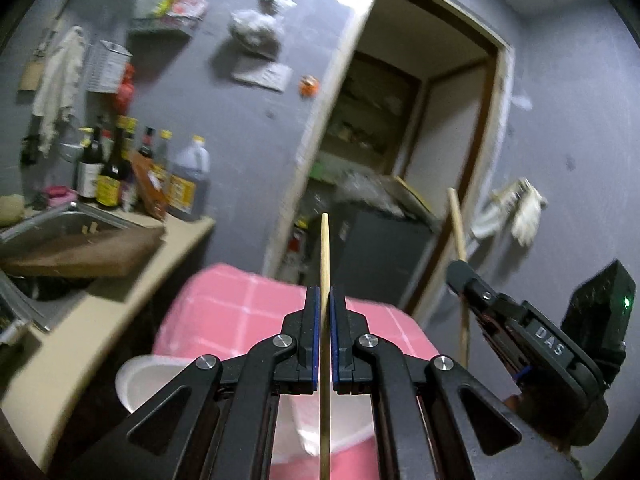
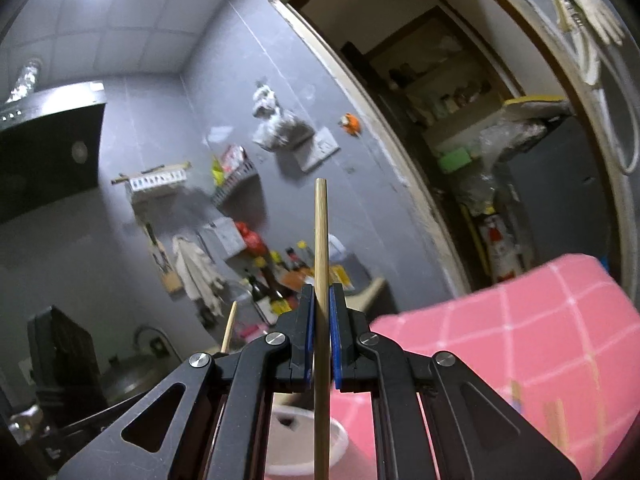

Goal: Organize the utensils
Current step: 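Carry the chopstick to the white caddy and drop it in with the right gripper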

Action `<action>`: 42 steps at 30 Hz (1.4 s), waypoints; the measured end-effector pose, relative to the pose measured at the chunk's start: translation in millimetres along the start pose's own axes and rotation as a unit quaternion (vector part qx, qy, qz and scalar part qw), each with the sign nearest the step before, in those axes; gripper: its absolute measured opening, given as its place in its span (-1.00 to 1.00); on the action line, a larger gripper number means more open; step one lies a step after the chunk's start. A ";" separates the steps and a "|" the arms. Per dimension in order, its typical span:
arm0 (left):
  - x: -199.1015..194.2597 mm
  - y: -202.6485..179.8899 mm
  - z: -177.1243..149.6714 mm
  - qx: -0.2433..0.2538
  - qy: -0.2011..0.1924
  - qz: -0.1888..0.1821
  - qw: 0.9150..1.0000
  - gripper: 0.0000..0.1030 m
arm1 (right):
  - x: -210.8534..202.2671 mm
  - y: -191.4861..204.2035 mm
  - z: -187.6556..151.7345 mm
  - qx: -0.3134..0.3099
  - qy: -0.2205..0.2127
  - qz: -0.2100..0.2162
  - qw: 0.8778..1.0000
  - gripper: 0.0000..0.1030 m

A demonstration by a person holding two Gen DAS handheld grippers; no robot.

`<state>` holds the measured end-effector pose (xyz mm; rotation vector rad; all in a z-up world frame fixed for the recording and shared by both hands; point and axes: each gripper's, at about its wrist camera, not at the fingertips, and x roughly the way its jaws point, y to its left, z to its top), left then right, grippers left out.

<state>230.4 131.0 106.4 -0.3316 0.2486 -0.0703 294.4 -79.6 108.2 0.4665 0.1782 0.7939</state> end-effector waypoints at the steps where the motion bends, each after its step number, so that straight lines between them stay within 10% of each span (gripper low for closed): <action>1: 0.5 7.4 4.5 -0.005 -0.008 0.006 1.000 -0.95 | 2.3 3.0 1.3 -0.004 -0.007 0.005 1.000 -0.90; 19: 11.3 95.0 23.9 -0.081 -0.121 0.078 0.986 -0.95 | 27.4 14.5 -17.5 -0.076 -0.113 -0.028 0.990 -0.90; 42: 6.0 70.7 -23.5 -0.015 -0.123 0.107 0.987 -0.95 | 27.5 16.4 -47.6 -0.119 -0.059 -0.049 0.990 -0.89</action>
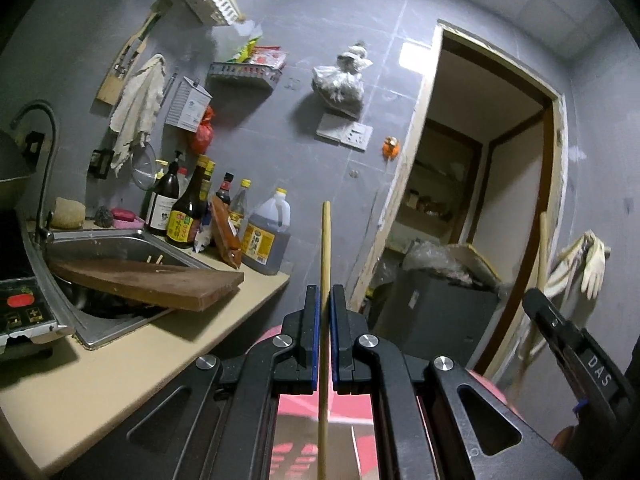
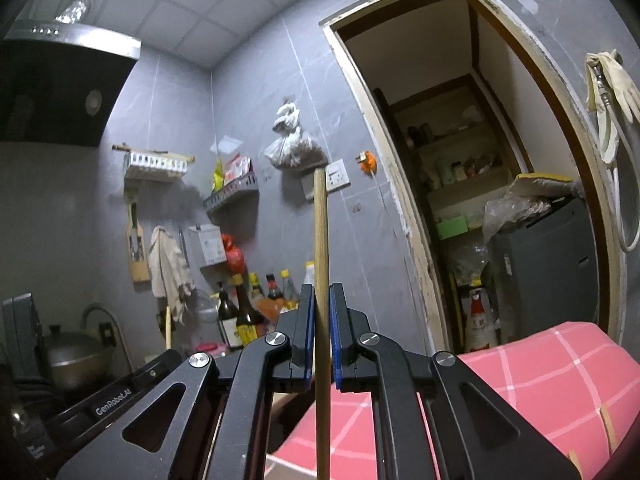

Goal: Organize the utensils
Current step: 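Carry the chopstick to the white caddy and drop it in with the right gripper, then move the right tool back over the remaining chopsticks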

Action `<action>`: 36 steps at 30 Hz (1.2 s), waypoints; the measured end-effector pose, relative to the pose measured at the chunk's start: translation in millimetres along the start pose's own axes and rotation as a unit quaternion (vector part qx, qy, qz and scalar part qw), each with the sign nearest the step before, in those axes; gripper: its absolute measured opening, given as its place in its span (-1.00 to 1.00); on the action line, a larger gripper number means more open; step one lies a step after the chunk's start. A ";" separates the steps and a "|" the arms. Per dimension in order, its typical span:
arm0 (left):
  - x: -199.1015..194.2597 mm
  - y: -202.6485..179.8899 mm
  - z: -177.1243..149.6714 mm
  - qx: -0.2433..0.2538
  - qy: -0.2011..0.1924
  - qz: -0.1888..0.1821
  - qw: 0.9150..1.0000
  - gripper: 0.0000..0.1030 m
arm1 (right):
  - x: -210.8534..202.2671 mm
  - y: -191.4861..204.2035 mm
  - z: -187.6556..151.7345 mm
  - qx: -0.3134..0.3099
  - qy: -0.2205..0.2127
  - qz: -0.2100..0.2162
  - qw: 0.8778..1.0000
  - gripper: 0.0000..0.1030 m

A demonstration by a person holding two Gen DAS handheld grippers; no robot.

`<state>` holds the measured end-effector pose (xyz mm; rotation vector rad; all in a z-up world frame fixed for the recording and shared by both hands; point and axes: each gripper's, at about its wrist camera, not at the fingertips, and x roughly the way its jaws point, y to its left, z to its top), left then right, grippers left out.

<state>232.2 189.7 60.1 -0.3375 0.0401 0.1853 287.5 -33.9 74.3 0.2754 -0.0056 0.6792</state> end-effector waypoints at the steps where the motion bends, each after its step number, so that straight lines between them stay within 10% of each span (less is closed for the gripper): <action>1: -0.1 -1.5 -2.8 0.005 0.003 -0.001 1.000 -0.95 | -0.6 -0.6 -1.6 0.000 0.004 -0.001 1.000 -0.89; 17: -4.7 -16.9 -31.0 0.049 0.080 -0.035 0.995 -0.91 | -13.7 -8.5 -13.1 0.001 0.082 -0.008 0.997 -0.72; 24: -13.0 -18.3 -28.2 0.030 0.095 -0.047 0.994 -0.30 | -27.2 -15.1 -1.6 0.004 0.080 -0.017 0.997 -0.45; 36: -41.8 -54.2 -16.6 0.048 0.086 -0.062 0.993 0.44 | -85.2 -36.7 31.5 -0.011 0.058 -0.057 0.997 0.59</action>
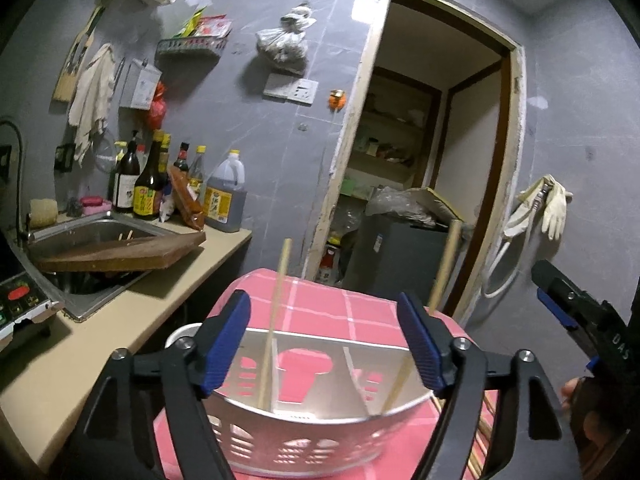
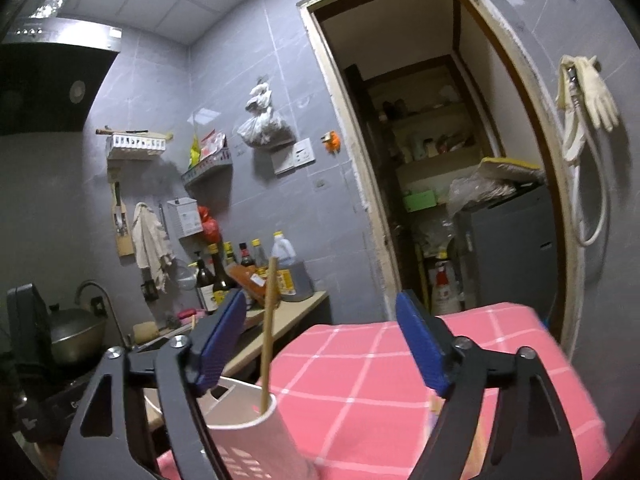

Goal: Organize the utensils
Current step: 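Move the right tool back over the remaining chopsticks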

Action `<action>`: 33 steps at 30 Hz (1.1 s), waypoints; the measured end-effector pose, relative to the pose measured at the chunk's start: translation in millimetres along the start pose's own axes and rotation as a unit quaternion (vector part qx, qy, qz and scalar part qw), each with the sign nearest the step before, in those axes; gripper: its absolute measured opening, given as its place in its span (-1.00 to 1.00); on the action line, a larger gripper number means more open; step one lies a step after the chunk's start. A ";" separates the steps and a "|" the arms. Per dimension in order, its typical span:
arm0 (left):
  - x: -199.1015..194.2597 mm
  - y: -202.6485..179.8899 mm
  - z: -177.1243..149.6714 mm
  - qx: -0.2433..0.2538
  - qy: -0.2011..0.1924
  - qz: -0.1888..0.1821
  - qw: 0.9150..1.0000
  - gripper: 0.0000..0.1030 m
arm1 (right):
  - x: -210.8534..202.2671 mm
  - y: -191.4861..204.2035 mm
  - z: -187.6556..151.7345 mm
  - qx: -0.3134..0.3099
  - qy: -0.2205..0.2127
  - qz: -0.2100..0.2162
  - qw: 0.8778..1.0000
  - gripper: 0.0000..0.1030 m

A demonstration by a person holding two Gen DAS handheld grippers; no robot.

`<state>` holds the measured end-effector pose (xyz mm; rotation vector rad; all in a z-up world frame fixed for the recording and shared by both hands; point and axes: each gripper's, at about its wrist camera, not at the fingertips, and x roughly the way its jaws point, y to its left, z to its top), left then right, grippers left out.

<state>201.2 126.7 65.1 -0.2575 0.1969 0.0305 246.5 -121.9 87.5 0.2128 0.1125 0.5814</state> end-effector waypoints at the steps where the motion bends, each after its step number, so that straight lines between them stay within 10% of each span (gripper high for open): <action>1: -1.7 -5.2 -0.3 0.005 0.000 -0.003 1.000 0.47 | -6.9 -3.8 1.6 -0.003 0.001 -0.007 1.000 0.67; 6: -7.3 -30.9 -5.8 0.027 0.007 -0.023 0.999 0.63 | -36.4 -20.8 6.6 -0.014 0.012 -0.034 0.999 1.00; 33: 48.1 -128.0 -112.7 0.124 0.159 -0.057 0.978 0.81 | -71.2 -113.0 -47.3 -0.039 0.148 -0.155 0.976 1.00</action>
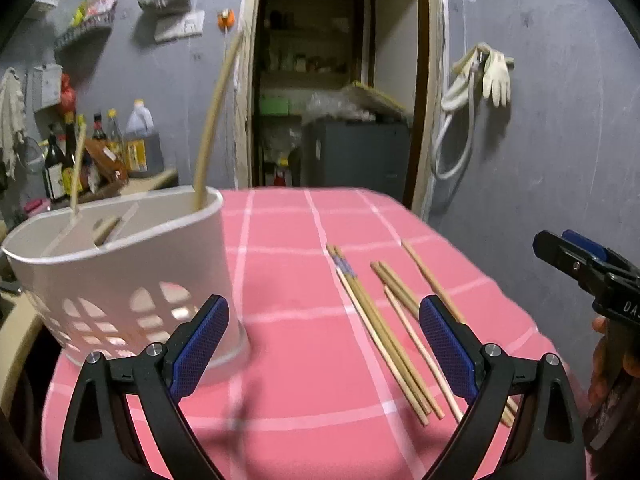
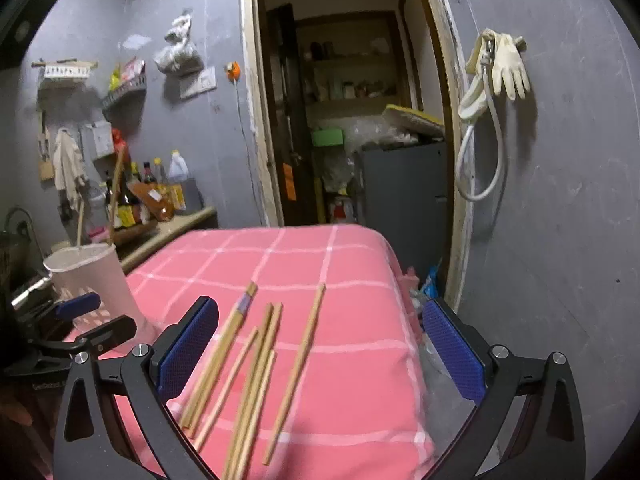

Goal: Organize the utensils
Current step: 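Move the right tool back over the remaining chopsticks, then close the right gripper on another wooden chopstick and lift it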

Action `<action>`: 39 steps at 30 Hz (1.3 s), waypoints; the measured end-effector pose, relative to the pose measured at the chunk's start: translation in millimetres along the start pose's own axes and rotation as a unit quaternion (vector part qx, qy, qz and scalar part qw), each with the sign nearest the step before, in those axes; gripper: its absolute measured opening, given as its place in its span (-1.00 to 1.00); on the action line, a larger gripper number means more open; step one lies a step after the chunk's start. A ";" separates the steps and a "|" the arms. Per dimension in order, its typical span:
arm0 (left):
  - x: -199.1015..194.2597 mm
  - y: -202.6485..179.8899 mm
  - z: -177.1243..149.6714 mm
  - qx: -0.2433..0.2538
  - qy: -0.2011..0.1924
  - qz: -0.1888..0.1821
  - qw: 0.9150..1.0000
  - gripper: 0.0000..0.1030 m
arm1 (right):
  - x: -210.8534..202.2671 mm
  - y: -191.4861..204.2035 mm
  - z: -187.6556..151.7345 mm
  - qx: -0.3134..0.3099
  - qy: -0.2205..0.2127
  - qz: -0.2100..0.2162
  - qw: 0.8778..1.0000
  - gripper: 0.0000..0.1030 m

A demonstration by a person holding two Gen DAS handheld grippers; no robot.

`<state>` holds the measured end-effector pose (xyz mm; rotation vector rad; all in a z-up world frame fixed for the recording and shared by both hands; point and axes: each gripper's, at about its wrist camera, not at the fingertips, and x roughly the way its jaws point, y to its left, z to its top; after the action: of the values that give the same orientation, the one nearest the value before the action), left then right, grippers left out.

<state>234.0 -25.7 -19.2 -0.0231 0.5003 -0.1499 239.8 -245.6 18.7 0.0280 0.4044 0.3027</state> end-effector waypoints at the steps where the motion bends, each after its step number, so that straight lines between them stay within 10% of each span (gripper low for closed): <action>1: 2.9 -0.1 -0.8 0.000 0.007 -0.001 1.000 0.81 | 1.8 0.0 -0.6 -0.002 0.005 0.001 1.000 1.00; 7: 21.3 -0.4 -0.9 -0.005 0.048 -0.013 0.999 0.75 | 24.0 -2.2 -4.0 -0.004 0.054 -0.003 0.999 0.86; 18: 67.3 -4.2 2.0 -0.028 0.144 -0.038 0.988 -0.02 | 56.1 -1.4 -11.9 -0.011 0.129 0.016 0.991 0.01; 39: 105.2 -3.8 14.4 -0.041 0.185 -0.042 0.981 -0.46 | 100.2 -7.8 -13.6 0.005 0.215 0.036 0.976 -0.28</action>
<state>331.6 -45.3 -56.5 -0.0989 0.8774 -0.2172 324.4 -223.9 -32.9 -0.0137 0.8364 0.3794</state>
